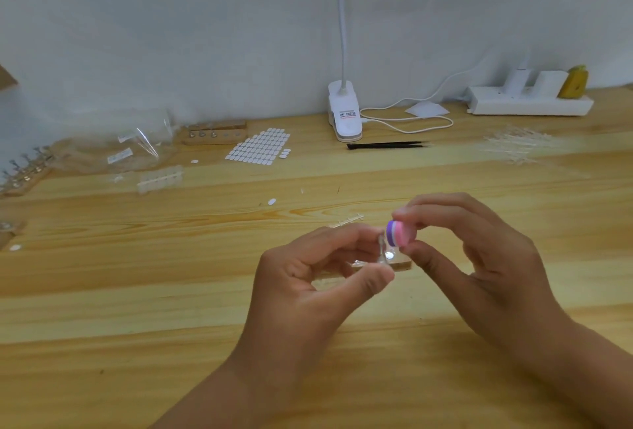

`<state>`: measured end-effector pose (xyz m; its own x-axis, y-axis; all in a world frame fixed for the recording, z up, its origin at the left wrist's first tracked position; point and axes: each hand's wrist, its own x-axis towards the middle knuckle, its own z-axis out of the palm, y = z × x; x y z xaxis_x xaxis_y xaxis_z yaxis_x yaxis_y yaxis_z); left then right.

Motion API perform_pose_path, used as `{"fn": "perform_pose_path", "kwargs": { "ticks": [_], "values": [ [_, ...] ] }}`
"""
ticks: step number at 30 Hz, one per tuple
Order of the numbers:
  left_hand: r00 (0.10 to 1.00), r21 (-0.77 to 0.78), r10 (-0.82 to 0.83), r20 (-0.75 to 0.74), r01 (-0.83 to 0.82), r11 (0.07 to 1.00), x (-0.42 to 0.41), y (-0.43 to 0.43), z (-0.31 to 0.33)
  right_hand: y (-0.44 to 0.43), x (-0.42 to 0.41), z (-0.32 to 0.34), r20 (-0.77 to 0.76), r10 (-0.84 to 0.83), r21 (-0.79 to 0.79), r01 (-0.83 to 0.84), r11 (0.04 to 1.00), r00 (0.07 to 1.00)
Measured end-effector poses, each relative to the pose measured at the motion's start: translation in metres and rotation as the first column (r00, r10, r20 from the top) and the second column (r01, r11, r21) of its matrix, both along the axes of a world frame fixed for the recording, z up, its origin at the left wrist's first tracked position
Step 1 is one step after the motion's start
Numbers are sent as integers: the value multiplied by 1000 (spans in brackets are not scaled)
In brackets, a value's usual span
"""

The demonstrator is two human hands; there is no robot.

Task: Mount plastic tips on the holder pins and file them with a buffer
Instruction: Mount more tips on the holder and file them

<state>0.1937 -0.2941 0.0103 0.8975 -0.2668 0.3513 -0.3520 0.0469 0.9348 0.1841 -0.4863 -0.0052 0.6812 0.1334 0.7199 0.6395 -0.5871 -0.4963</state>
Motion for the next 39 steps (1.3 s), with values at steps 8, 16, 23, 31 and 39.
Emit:
{"fn": "perform_pose_path", "kwargs": {
  "ticks": [8, 16, 23, 31, 39],
  "values": [
    [998, 86, -5, 65, -1, 996, 0, 2, -1, -6, 2, -1, 51, -3, -8, 3, 1000, 999],
    [989, 213, 85, 122, -110, 971, -2, 4, 2, -4, 0, -3, 66, 76, -64, -72, 995, 995],
    [984, 288, 122, 128, -155, 945, -4, 3, 4, -2, 0, -7, 125, 140, -228, -109, 968, 982],
    [999, 164, 51, 3, -51, 985, 0, 4, 2, 1, -3, -2, 85, 86, -55, -81, 995, 993],
    [965, -144, -179, -193, 153, 978, 3, 4, -1, 3, -5, 2, 138, -29, -2, 29, 1000, 990]
  ]
}}
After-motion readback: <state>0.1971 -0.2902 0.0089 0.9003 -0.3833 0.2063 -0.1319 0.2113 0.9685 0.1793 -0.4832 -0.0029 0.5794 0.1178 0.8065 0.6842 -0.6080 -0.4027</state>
